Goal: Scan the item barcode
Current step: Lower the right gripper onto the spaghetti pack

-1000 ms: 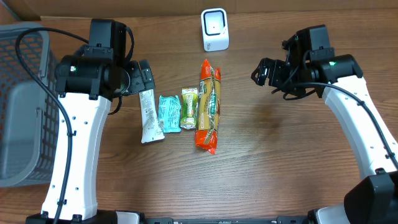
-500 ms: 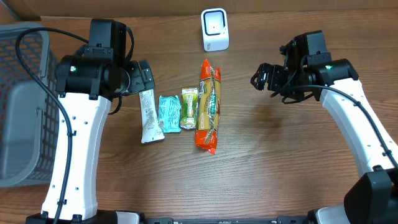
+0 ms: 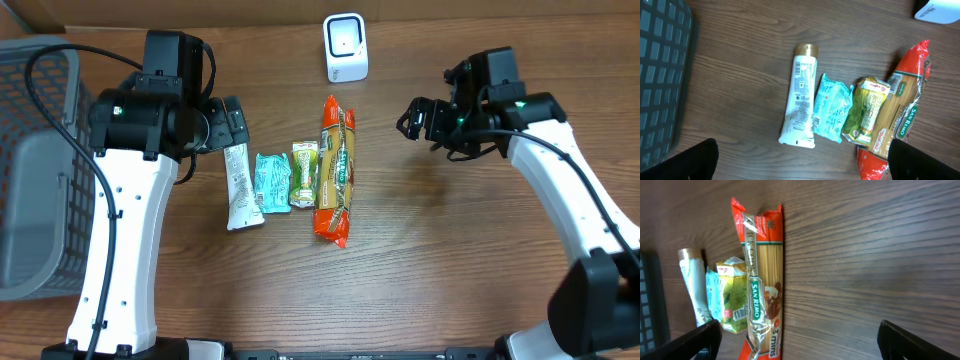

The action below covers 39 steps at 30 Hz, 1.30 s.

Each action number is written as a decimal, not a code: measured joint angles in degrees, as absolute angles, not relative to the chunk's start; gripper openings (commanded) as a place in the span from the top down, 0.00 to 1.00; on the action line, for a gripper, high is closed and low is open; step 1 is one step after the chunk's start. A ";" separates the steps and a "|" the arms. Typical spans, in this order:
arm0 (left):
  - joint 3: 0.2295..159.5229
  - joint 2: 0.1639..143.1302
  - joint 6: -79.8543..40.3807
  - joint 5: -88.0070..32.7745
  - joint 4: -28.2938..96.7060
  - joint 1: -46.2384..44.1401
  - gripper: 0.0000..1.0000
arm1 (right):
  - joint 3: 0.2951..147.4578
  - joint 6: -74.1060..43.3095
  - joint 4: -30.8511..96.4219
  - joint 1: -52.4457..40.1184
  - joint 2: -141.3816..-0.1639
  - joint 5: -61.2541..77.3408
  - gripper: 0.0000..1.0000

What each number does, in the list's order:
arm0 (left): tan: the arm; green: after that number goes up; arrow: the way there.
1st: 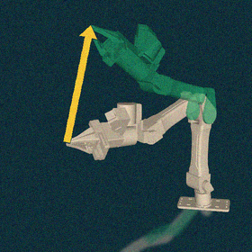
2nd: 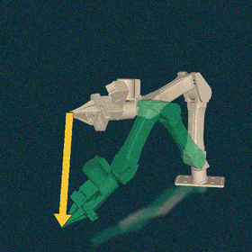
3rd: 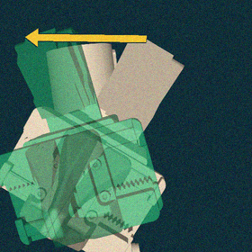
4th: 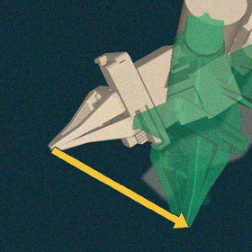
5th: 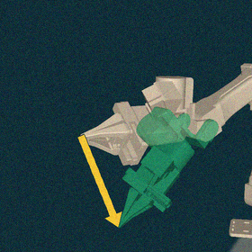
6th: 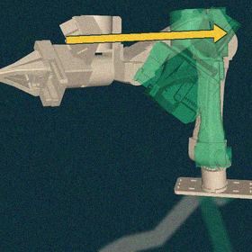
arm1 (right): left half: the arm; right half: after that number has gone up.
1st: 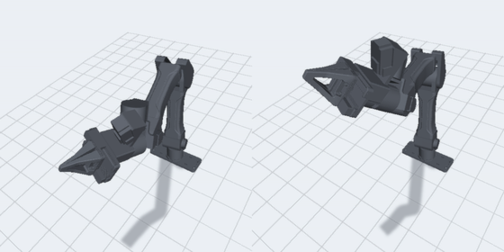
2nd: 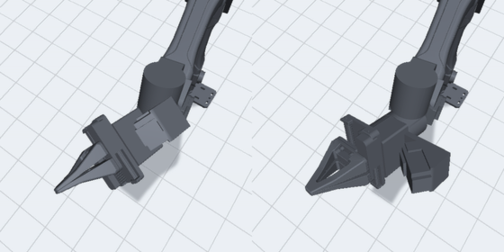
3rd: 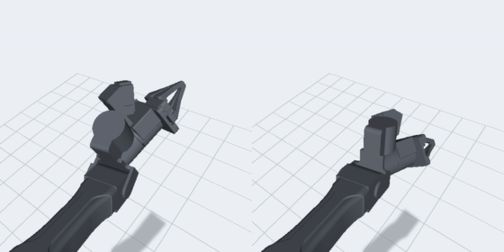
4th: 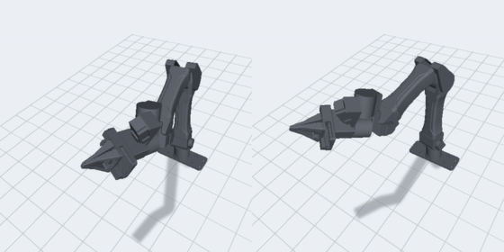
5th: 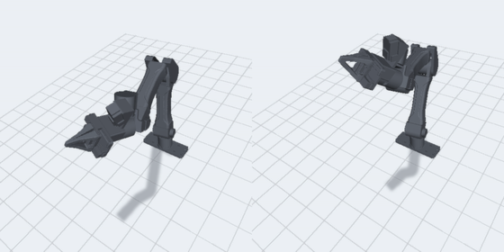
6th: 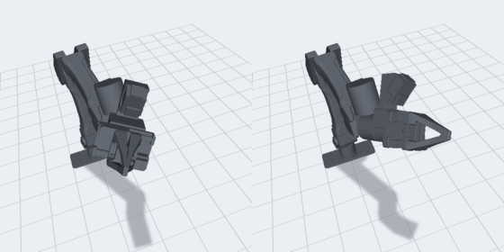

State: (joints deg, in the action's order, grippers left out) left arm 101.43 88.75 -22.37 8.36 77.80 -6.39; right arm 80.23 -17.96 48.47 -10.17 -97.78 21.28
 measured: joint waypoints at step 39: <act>101.43 88.75 -22.37 8.36 77.80 -6.39 0.00 | 80.07 -25.17 32.51 -36.25 -114.67 0.86 0.23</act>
